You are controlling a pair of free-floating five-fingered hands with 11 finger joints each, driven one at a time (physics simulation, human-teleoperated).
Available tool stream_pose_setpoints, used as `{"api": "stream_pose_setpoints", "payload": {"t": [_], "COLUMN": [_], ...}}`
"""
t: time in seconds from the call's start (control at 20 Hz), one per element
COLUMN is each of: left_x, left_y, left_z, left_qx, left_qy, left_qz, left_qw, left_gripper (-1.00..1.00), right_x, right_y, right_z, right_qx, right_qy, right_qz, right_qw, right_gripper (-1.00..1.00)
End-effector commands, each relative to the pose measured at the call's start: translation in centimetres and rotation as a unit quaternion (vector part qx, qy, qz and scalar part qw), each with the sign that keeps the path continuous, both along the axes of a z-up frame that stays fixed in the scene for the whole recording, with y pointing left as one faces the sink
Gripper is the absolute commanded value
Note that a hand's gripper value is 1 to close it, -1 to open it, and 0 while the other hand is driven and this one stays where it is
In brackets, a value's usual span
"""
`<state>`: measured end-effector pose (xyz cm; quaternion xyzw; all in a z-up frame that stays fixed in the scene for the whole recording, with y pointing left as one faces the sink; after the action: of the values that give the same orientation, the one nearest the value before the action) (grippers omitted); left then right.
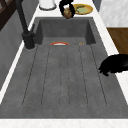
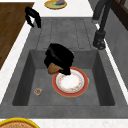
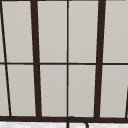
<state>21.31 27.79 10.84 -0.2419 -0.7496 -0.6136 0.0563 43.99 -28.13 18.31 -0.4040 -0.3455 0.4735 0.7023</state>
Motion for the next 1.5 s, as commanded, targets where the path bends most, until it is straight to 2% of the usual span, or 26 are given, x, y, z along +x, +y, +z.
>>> {"api": "stream_pose_setpoints", "payload": {"t": [0.0, 0.4, 0.7, 1.0, 1.15, 1.45], "left_x": [0.0, 0.0, 0.0, 0.0, 0.0, 0.0], "left_y": [0.0, 0.0, 0.0, 0.0, 0.0, 0.0], "left_z": [0.0, 0.0, 0.0, 0.0, 0.0, 0.0], "left_qx": [0.0, 0.0, 0.0, 0.0, 0.0, 0.0], "left_qy": [0.0, 0.0, 0.0, 0.0, 0.0, 0.0], "left_qz": [0.0, 0.0, 0.0, 0.0, 0.0, 0.0], "left_qw": [1.0, 1.0, 1.0, 1.0, 1.0, 1.0], "left_gripper": [0.0, 0.0, 0.0, 0.0, 0.0, 0.0], "right_x": [-2.6, -8.1, -11.6, -15.5, -17.1, -20.4], "right_y": [-1.3, -3.6, -5.7, -8.2, -9.6, -12.5], "right_z": [1.4, 4.0, 6.8, 9.9, 10.3, 10.9], "right_qx": [0.0, -0.002, 0.01, 0.008, 0.006, 0.007], "right_qy": [0.0, -0.001, 0.004, 0.002, 0.002, 0.001], "right_qz": [0.004, 0.007, -0.002, 0.0, 0.011, 0.011], "right_qw": [1.0, 1.0, 0.9999, 1.0, 0.9999, 0.9999], "right_gripper": [1.0, 1.0, 1.0, 1.0, 1.0, 1.0]}}
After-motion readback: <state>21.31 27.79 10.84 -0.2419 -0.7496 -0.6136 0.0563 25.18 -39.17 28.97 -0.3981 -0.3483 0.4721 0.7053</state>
